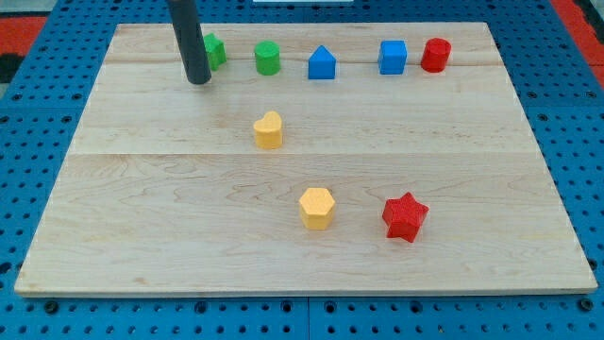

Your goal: Point your arm towards the yellow heart

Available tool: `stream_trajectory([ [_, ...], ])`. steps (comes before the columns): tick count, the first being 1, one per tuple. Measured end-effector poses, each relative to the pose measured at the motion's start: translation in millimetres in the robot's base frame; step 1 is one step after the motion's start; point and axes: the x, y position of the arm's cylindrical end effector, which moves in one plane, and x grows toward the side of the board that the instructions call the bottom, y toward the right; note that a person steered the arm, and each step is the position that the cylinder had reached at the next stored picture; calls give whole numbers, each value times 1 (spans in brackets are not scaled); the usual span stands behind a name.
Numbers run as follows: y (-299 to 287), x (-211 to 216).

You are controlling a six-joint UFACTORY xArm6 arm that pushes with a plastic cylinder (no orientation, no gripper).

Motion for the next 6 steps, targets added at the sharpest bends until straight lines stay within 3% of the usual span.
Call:
stream_trajectory([
  [2,42,18],
  [6,42,63],
])
